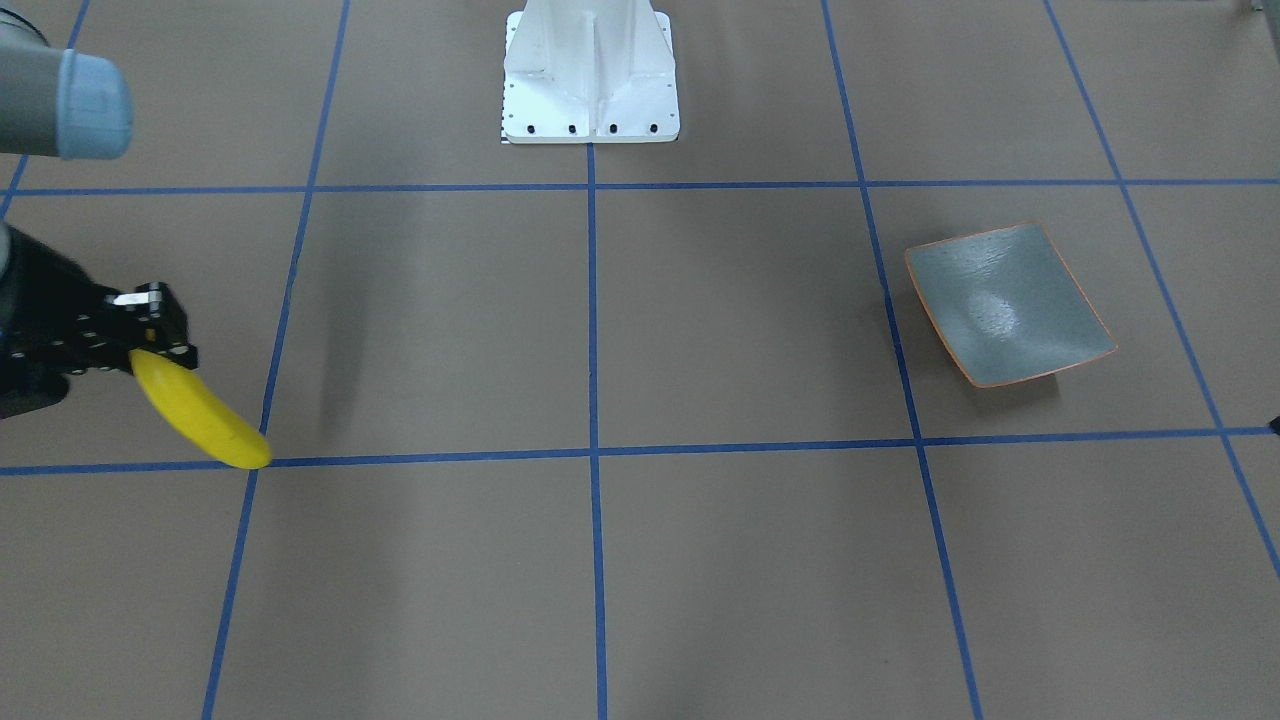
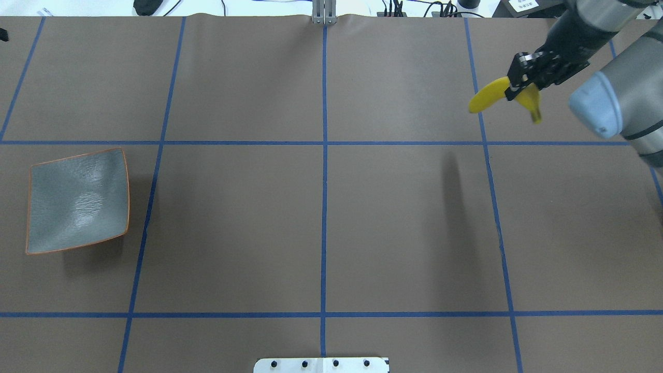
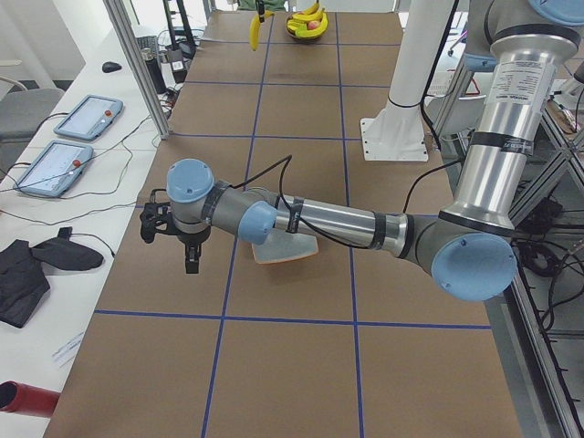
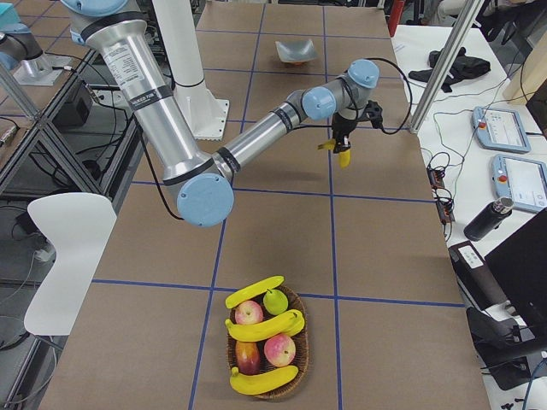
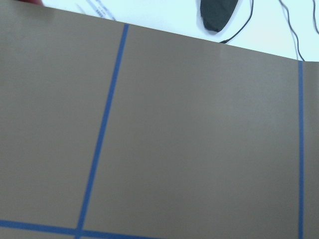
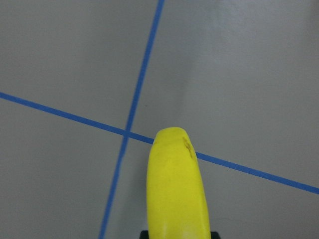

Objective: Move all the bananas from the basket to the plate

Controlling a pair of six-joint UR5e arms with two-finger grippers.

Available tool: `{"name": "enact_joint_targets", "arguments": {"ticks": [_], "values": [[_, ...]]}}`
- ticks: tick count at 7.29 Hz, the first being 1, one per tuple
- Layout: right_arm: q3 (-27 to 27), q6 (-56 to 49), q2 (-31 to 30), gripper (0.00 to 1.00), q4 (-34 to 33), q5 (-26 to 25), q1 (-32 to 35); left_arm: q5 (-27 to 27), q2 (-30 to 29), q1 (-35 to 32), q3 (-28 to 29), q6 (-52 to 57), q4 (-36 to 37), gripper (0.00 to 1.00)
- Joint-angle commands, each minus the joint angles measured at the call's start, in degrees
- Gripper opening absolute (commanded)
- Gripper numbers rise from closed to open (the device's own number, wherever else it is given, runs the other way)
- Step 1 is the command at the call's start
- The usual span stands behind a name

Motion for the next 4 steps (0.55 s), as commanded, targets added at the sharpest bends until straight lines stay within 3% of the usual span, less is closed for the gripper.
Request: {"name": "enact_joint_targets", "arguments": {"ticks": [1,2,4], "values": [[-0.02,17.20,1.52,0.00,11.89,0.40,-6.34,0.23,-6.54,6.97,0.69,-17.07,-4.89,1.00],[-0.02,21.86,1.95,0.00,16.11,0.57,-7.49,1.10,-8.83,8.82,0.60,-23.04,-7.59,1.00],[0.07,29.25,3.36,0.00,21.58,0.58,-8.20,11.24,-12.35,16.43,-0.19,-41.98,-18.37,1.00]]}}
